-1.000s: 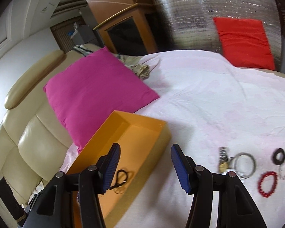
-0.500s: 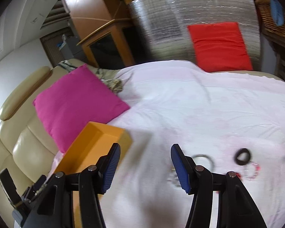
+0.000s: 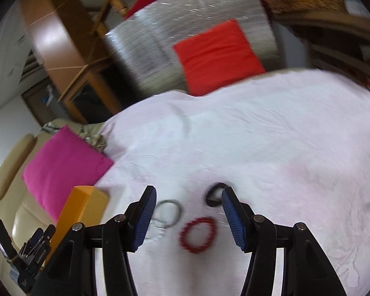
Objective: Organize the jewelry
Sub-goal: 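Return both tools to the jewelry and grasp the white bead bracelet with the left tool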
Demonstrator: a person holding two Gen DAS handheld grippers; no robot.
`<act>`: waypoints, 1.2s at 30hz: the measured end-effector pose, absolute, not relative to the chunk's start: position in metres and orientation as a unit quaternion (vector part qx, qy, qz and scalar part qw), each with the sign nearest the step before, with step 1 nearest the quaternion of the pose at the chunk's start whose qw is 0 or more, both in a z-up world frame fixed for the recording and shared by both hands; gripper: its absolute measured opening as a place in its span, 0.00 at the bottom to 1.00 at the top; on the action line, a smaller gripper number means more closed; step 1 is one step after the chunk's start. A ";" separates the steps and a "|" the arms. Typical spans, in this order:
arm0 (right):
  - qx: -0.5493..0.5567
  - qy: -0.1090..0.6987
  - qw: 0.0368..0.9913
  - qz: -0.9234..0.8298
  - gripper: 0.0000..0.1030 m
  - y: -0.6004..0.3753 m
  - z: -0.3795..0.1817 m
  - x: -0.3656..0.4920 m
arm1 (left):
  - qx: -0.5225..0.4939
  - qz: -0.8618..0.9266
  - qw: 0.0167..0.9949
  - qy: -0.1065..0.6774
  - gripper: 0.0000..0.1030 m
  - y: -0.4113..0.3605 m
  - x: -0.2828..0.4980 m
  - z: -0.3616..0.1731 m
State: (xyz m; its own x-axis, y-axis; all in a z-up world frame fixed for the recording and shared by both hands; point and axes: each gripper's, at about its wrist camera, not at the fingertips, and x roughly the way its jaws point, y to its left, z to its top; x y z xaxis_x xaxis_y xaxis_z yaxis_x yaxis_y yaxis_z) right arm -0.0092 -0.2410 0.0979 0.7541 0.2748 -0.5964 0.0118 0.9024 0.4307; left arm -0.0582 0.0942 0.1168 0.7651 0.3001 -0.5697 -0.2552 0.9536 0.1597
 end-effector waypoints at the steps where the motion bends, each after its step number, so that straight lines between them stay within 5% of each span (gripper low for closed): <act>1: 0.216 0.351 0.908 0.068 0.58 -0.251 0.093 -0.008 | 0.043 0.142 0.937 0.316 0.65 0.087 -0.053 0.115; 21: 0.231 0.439 0.864 0.087 0.58 -0.284 0.054 0.019 | 0.039 0.012 0.902 0.429 0.65 0.016 0.035 0.063; 24: 0.231 0.462 0.850 0.101 0.48 -0.277 0.043 0.026 | 0.039 0.002 0.897 0.441 0.65 0.019 0.036 0.056; 28: 0.217 0.496 0.831 0.129 0.39 -0.251 0.029 0.032 | 0.040 -0.021 0.890 0.454 0.45 0.018 0.035 0.047; 36: 0.127 0.512 0.846 0.078 0.38 -0.201 0.021 0.038 | 0.030 -0.072 0.882 0.466 0.46 0.017 0.033 0.043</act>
State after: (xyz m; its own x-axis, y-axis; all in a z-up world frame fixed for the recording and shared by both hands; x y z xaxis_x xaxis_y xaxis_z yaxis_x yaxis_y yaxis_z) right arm 0.0381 -0.2006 0.0209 0.4638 0.2619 -0.8464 -0.0024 0.9557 0.2944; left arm 0.0334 0.0174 0.0431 0.5561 -0.0982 -0.8253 0.1545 0.9879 -0.0134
